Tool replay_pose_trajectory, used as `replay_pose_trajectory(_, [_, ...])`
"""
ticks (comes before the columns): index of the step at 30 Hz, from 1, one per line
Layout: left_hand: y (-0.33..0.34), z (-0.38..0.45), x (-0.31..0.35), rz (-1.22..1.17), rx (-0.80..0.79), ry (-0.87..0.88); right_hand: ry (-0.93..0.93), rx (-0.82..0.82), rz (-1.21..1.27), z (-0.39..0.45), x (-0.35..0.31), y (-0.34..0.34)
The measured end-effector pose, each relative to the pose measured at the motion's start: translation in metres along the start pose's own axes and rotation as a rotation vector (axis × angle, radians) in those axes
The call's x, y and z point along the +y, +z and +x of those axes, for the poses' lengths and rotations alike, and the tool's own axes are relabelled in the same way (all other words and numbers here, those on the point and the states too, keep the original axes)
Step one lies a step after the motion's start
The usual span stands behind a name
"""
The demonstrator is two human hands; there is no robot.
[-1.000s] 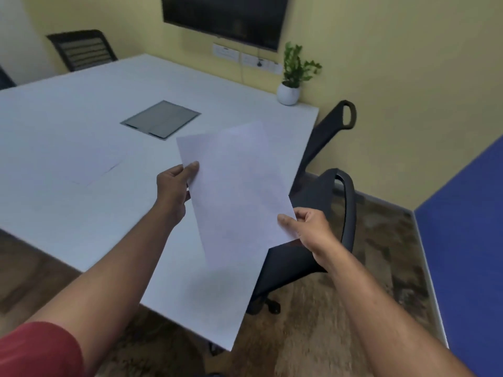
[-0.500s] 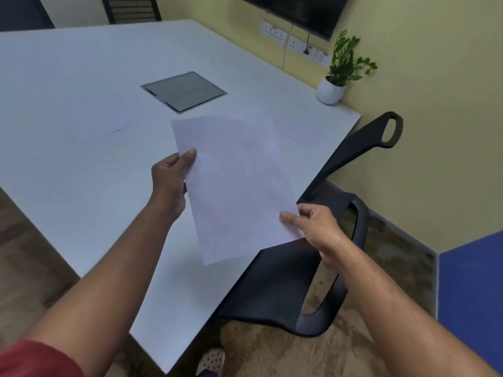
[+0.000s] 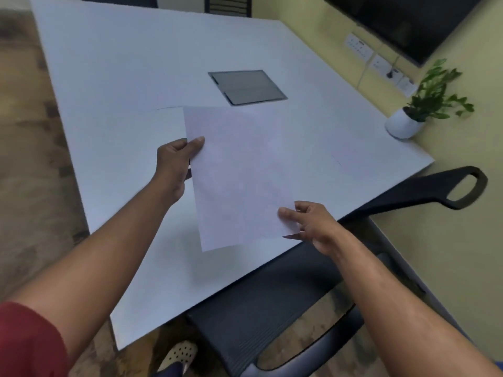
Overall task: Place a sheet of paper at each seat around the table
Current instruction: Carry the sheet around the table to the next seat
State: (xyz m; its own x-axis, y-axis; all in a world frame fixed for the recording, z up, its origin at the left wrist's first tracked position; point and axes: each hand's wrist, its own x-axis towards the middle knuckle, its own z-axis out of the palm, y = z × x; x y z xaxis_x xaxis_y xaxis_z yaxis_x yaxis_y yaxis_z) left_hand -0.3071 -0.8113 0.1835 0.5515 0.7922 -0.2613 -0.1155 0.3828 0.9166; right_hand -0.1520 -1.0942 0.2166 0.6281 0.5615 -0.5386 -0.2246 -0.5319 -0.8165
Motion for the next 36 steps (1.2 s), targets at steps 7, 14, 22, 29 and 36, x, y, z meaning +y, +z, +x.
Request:
replay_pose_trajectory(7, [0.013,-0.043,0.012,0.076,0.192,0.117,-0.089,-0.265,-0.066,0.025,-0.014,-0.029])
replay_pose_trajectory(14, [0.022,-0.055,0.014,0.155,0.288,0.149,-0.065,-0.458,-0.115,0.058,-0.020,-0.049])
replay_pose_trajectory(22, [0.022,0.007,-0.029,0.200,0.310,0.062,0.052,-0.460,-0.196,0.130,-0.001,-0.047])
replay_pose_trajectory(29, [0.008,0.046,-0.102,0.189,0.331,-0.125,0.121,-0.467,-0.394,0.182,0.036,-0.037])
replay_pose_trajectory(36, [-0.005,0.060,-0.148,0.187,0.326,-0.270,0.119,-0.445,-0.503,0.242,0.066,-0.031])
